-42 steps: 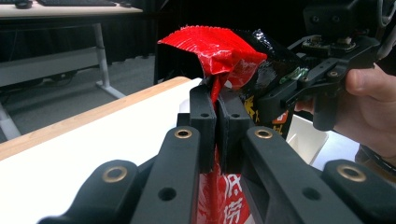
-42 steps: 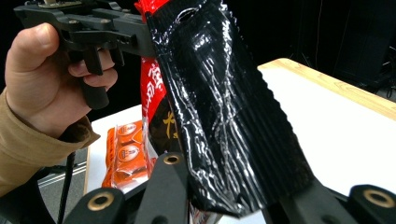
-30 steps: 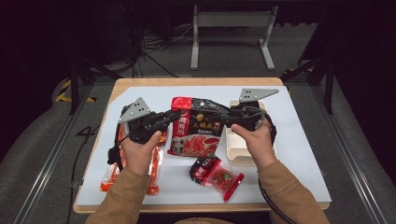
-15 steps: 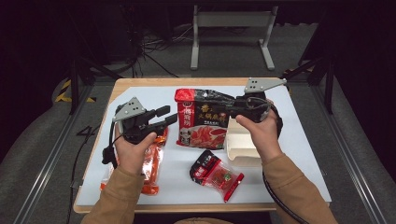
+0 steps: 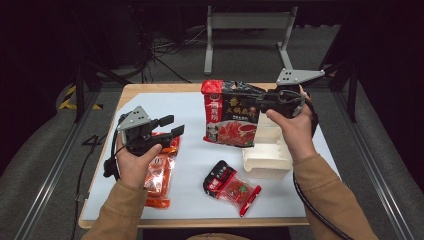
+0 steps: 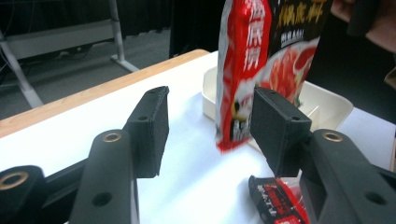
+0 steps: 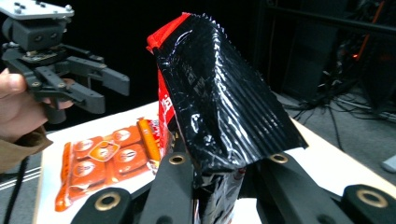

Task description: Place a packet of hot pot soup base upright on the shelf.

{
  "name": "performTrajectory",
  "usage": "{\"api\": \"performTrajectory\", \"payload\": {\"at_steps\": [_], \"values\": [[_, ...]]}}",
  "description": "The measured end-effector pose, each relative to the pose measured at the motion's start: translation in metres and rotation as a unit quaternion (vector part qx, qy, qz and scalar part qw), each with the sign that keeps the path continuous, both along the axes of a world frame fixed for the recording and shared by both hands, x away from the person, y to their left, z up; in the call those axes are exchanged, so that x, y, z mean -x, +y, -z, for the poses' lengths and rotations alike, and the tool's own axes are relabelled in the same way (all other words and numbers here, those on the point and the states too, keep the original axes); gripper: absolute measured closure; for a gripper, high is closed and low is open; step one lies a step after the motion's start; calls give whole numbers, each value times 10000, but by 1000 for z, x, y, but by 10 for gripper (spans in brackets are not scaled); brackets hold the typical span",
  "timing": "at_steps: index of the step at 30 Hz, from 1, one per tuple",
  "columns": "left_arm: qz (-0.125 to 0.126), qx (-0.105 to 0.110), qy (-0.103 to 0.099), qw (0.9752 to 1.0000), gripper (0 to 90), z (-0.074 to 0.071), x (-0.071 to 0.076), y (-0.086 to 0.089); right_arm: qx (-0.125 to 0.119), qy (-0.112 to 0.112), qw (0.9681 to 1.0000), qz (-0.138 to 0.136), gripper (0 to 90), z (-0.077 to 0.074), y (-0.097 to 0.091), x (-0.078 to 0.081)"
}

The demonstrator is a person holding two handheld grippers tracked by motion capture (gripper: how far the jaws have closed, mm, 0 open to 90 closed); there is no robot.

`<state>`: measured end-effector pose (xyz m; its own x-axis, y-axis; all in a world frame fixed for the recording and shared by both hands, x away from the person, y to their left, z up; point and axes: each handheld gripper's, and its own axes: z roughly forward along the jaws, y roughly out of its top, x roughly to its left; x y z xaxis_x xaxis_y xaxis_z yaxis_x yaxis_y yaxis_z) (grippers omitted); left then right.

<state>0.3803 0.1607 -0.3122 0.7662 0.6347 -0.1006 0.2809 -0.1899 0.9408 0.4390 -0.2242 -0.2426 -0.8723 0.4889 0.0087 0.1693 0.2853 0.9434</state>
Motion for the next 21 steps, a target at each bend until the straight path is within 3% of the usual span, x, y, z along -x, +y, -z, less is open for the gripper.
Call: {"api": "performTrajectory", "payload": {"at_steps": [21], "values": [[-196,-106,143,9996,457,7,-1,16,264,-352,9978,499,793,-13,-37,-25]]}}
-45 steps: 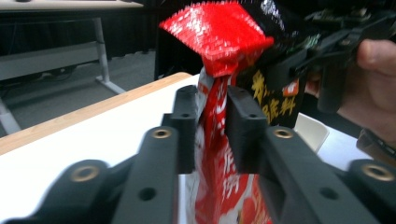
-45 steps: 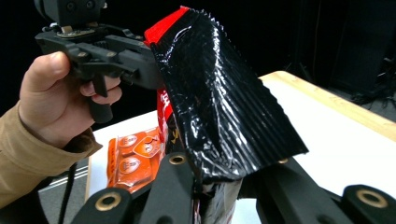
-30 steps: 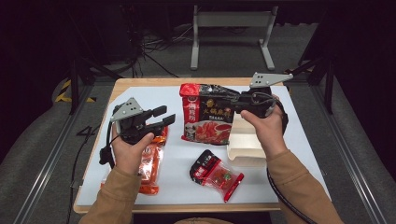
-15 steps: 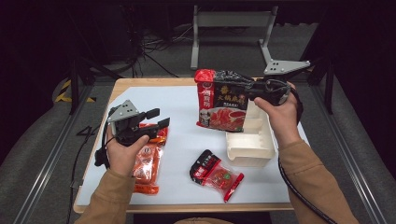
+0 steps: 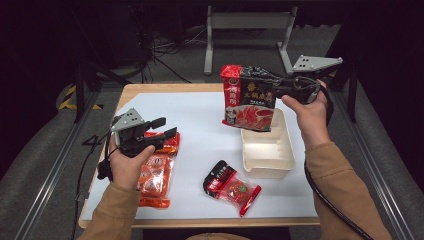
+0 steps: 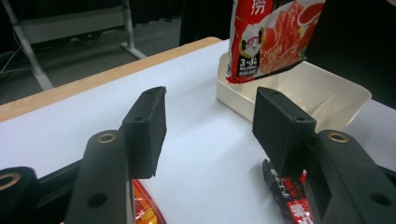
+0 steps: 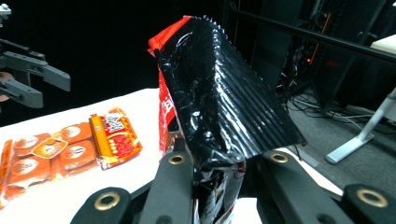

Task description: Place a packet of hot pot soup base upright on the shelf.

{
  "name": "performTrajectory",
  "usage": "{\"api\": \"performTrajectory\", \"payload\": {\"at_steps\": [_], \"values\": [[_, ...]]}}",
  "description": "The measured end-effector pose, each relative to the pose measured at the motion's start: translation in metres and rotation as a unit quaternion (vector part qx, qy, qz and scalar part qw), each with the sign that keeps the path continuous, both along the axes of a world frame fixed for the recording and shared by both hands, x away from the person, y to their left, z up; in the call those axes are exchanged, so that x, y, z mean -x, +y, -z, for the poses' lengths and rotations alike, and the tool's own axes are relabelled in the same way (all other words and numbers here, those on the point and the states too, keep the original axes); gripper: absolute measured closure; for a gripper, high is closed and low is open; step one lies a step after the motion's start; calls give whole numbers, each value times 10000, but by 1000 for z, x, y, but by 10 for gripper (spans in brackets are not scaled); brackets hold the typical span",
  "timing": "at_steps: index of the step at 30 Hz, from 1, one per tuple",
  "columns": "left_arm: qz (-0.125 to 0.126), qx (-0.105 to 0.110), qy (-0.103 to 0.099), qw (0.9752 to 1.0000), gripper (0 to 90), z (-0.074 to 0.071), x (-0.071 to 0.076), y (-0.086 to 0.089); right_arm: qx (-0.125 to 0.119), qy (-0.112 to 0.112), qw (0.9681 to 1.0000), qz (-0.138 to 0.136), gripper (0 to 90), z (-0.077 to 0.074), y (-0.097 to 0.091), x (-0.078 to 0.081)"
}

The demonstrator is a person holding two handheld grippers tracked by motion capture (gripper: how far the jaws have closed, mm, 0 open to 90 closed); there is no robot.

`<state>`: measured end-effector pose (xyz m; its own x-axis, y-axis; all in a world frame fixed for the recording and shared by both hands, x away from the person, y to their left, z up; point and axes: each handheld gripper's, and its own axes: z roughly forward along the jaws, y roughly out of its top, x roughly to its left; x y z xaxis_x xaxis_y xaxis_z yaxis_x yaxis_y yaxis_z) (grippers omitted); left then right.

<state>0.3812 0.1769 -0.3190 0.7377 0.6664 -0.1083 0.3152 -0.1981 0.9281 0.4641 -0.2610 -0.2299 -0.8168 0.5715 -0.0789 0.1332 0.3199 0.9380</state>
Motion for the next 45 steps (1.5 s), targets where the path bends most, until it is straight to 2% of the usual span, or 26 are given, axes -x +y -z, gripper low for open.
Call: {"api": "performTrajectory", "payload": {"at_steps": [6,10,18,33,45], "values": [[-32,4,38,10000,457,1,0,3,28,-117,9999,68,794,2,-8,-8],[-30,-25,32,10000,457,1,0,4,91,-266,9996,70,793,4,-12,-14],[-55,-24,48,10000,456,1,-1,5,266,-421,9986,163,793,8,-21,-22],[-91,-17,62,9999,456,2,-1,7,303,-439,9984,186,793,21,-38,-31],[-118,-3,69,9999,447,2,-2,9,345,-355,9986,167,792,37,-45,-38]]}}
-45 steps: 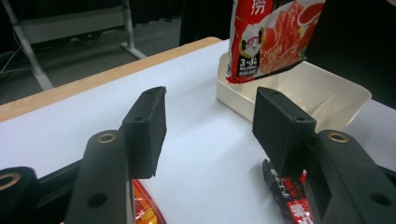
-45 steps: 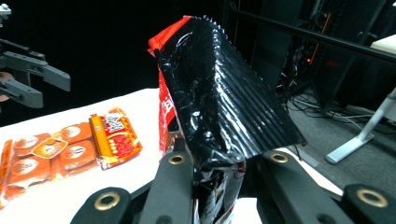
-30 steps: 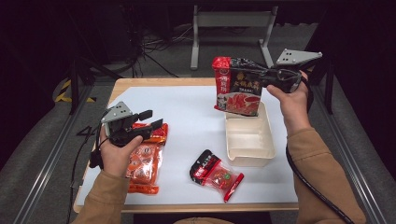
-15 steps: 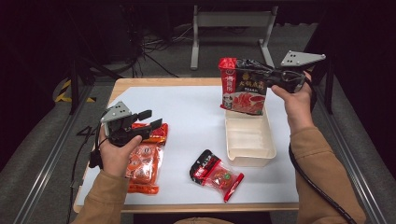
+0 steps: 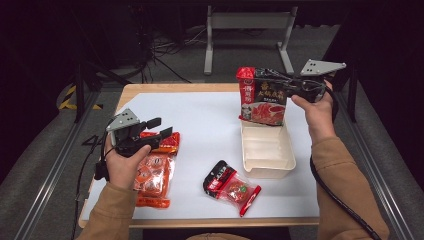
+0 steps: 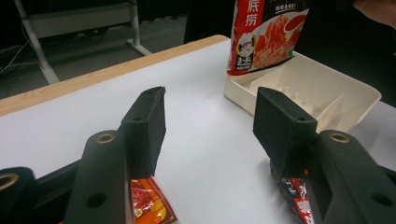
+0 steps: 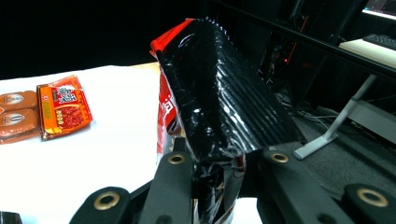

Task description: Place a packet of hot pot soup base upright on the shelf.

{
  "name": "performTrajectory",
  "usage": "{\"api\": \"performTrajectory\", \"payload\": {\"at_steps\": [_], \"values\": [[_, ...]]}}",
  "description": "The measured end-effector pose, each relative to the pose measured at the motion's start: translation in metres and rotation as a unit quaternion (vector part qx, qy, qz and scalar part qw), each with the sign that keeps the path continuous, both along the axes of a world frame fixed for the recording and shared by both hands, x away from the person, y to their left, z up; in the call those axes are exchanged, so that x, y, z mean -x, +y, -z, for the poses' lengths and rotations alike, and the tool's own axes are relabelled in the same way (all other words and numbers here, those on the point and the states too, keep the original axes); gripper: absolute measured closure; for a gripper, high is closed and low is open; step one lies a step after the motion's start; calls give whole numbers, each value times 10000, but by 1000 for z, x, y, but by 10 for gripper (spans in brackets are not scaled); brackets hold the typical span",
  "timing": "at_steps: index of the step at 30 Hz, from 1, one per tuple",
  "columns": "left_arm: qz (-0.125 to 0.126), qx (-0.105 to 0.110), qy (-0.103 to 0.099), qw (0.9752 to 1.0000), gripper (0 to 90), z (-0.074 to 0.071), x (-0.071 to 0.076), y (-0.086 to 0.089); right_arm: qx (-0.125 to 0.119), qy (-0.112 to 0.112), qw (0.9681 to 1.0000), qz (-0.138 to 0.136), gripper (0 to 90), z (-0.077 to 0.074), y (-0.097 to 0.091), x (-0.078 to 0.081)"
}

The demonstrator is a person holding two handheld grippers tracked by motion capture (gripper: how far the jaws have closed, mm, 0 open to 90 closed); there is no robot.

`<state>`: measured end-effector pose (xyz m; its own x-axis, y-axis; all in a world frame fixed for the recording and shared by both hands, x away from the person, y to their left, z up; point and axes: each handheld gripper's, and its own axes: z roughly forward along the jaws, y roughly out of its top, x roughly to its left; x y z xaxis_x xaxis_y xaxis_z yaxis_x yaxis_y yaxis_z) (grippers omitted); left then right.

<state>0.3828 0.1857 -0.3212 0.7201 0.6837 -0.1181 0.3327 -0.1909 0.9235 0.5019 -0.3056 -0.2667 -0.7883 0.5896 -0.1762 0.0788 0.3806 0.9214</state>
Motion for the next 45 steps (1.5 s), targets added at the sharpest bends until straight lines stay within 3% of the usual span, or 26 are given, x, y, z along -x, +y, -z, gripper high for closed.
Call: {"api": "performTrajectory", "payload": {"at_steps": [28,33,45], "values": [[-29,-30,96,9999,407,2,-2,0,-51,181,9998,32,776,25,-5,-6],[-23,-36,116,9999,406,2,-2,0,30,308,9995,40,767,35,-4,-7],[-39,-70,107,9999,389,3,-3,1,-170,447,9988,128,749,53,-11,-4]]}}
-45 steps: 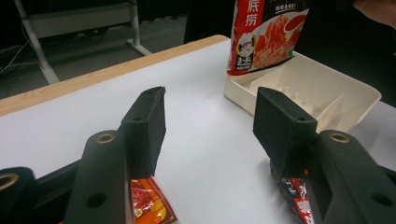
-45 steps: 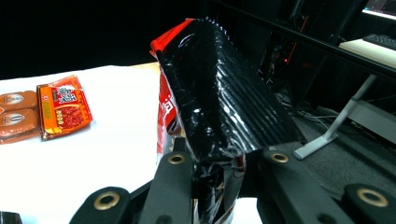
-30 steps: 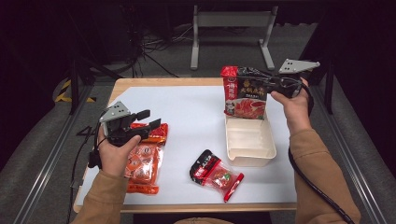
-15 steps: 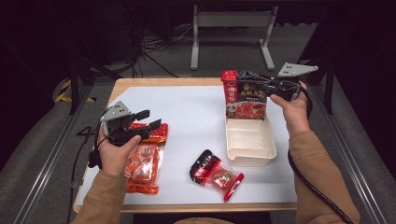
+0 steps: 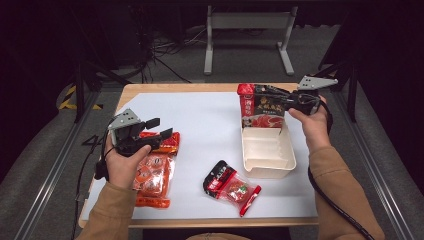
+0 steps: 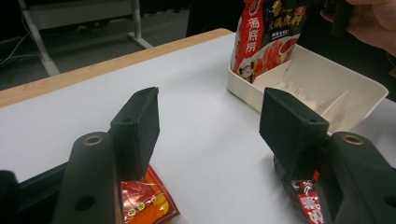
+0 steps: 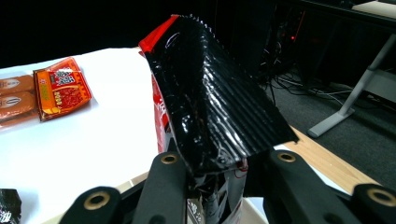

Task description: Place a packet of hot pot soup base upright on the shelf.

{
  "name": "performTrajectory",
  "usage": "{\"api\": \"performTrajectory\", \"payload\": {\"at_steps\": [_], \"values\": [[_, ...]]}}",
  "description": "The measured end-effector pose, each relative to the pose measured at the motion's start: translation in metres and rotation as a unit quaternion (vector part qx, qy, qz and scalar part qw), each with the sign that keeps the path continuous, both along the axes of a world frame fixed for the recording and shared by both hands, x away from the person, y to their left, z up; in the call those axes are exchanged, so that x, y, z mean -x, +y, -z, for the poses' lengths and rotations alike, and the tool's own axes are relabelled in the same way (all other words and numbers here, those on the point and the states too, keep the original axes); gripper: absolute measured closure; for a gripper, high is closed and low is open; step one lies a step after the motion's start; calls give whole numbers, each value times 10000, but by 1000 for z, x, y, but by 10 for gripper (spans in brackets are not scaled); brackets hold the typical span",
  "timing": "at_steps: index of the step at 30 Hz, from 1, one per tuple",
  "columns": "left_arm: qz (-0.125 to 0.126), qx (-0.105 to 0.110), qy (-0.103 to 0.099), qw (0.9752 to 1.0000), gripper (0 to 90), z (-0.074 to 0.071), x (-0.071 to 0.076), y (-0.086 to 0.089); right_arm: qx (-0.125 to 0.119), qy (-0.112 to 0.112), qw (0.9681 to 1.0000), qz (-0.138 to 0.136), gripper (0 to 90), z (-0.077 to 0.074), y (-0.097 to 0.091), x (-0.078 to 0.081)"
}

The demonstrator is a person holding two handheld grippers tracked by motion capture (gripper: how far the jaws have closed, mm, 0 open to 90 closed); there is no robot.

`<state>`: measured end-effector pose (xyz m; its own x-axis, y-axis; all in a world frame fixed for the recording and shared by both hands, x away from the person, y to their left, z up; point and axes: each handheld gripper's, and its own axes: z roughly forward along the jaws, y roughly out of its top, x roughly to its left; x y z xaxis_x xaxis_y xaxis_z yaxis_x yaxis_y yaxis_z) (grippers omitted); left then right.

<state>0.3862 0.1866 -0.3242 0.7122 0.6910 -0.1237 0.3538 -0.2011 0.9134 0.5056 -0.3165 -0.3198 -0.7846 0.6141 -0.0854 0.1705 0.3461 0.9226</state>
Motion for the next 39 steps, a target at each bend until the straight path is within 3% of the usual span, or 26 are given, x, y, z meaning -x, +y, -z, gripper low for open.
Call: {"api": "performTrajectory", "payload": {"at_steps": [14,21,24,29,33,39], "values": [[-10,-49,18,10000,375,2,0,2,-286,158,9991,274,752,13,-12,5],[-25,-51,27,10000,362,3,0,5,-293,222,9988,324,737,13,-12,6],[-31,-59,9,10000,358,3,-1,6,-300,230,9987,338,701,13,-12,6],[-50,-63,23,10000,352,5,-2,9,-558,374,9967,462,496,13,-15,8],[-53,-83,61,9999,342,6,-3,13,-521,443,9957,621,387,8,-19,12],[-80,-120,89,9999,335,5,-2,19,-625,381,9945,750,351,0,-31,27]]}}
